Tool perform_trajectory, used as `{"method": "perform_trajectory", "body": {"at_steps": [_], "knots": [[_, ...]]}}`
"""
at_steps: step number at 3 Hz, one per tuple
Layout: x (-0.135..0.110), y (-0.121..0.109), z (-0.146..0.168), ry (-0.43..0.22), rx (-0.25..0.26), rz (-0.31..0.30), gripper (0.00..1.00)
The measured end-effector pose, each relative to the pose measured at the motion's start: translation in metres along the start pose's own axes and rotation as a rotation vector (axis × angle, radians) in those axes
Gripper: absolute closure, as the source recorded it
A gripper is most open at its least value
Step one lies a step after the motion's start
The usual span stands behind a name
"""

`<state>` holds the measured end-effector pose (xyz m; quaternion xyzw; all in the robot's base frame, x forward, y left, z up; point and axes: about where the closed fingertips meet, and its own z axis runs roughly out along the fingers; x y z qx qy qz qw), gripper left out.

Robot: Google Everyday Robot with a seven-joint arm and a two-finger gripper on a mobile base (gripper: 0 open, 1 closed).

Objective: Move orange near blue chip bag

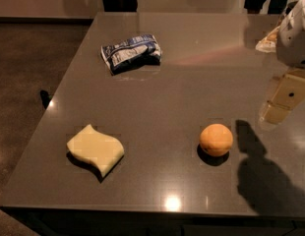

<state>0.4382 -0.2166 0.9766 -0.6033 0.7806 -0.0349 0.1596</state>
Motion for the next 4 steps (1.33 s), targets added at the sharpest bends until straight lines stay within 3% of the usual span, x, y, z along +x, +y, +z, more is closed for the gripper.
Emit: {"method": "perform_trajectory", "body": {"at_steps": [1, 2, 4], "knots": [[0.0, 0.0, 0.0, 0.0, 0.0, 0.0, 0.0], [0.001, 0.008, 0.006, -0.03, -0.037, 0.008, 0.0], [-0.003, 0.047, 0.031, -0.124, -0.168, 0.013, 0.0]]}}
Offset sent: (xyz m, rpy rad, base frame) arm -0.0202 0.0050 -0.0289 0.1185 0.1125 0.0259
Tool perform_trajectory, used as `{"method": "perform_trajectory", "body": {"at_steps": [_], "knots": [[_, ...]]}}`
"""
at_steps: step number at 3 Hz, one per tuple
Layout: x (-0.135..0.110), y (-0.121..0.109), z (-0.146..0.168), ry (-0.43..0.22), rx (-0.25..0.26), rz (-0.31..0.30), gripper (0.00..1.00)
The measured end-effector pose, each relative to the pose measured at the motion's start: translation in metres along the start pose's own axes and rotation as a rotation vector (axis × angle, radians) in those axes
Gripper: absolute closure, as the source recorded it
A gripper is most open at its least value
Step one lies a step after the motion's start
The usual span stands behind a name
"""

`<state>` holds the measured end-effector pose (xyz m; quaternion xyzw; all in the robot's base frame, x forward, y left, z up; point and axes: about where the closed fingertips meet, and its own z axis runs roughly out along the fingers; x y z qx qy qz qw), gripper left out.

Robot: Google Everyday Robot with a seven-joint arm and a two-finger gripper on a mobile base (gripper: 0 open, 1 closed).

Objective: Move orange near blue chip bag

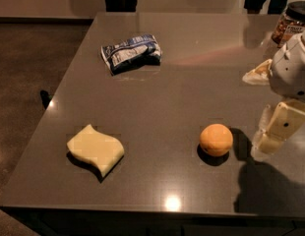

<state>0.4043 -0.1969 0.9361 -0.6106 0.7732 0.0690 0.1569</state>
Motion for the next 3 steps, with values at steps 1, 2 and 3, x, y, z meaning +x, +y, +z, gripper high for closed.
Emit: {"method": "perform_trajectory", "body": {"at_steps": [1, 2, 3], "knots": [[-0.016, 0.018, 0.019, -0.078, -0.06, -0.027, 0.0], [-0.032, 0.026, 0.034, -0.142, -0.085, -0.038, 0.0], [-0.045, 0.031, 0.048, -0.185, -0.094, -0.045, 0.0]]}}
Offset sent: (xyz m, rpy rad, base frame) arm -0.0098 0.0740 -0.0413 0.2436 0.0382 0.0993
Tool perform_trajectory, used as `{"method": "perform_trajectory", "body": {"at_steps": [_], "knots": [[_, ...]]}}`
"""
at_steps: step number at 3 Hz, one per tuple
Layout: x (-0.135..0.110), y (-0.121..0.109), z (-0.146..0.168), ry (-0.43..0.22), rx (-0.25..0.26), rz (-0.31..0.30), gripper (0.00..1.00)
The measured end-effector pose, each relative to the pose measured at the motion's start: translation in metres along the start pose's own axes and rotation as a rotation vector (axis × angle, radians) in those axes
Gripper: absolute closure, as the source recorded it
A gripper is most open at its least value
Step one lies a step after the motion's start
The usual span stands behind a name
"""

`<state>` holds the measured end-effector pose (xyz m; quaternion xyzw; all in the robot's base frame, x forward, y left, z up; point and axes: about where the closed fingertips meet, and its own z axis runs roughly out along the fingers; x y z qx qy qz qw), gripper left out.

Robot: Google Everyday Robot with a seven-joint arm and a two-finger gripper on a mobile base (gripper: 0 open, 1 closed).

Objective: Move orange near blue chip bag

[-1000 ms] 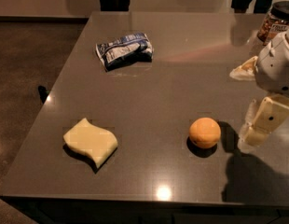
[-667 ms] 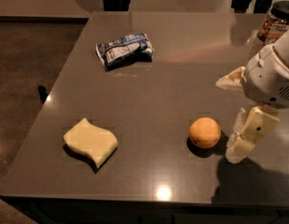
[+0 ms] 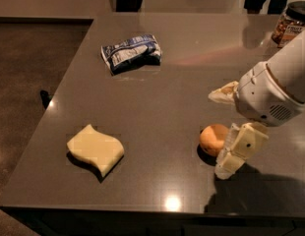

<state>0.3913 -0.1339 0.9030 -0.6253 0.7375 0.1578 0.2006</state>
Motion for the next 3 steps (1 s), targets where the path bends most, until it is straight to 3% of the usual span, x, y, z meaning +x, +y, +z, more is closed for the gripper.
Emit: {"method": "perform_trajectory", "body": {"at_steps": [1, 3], "knots": [[-0.003, 0.002, 0.012, -0.022, 0.004, -0.005, 0.0], [0.012, -0.015, 0.04, -0.03, 0.033, -0.004, 0.0]]}}
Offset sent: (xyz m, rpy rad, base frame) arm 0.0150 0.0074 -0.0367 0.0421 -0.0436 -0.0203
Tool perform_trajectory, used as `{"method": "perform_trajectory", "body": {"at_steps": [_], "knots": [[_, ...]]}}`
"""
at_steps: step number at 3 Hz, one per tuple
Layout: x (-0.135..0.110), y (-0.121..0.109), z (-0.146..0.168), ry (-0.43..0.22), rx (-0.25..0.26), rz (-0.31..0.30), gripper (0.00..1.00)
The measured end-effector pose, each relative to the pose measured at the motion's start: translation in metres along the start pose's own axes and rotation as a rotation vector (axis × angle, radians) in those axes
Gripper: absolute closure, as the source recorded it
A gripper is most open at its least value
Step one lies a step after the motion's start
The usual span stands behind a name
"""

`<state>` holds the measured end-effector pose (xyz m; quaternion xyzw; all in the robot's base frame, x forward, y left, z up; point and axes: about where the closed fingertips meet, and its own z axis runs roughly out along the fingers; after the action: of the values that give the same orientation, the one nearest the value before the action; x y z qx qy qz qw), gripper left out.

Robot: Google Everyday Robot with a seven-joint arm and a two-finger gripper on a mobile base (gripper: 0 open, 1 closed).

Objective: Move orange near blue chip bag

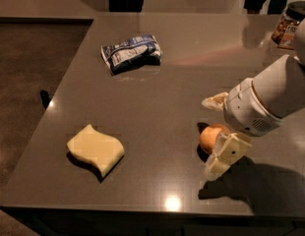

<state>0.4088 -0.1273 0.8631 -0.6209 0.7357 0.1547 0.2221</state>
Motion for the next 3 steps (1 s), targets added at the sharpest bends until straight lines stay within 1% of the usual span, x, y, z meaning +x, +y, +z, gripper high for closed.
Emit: {"method": "perform_trajectory", "body": {"at_steps": [1, 2, 3], "knots": [[0.0043, -0.002, 0.0035, 0.005, -0.004, 0.0, 0.03], [0.0082, -0.0049, 0.0057, 0.016, -0.006, 0.005, 0.21], [0.0072, -0.004, 0.0053, 0.017, -0.005, 0.003, 0.43]]}}
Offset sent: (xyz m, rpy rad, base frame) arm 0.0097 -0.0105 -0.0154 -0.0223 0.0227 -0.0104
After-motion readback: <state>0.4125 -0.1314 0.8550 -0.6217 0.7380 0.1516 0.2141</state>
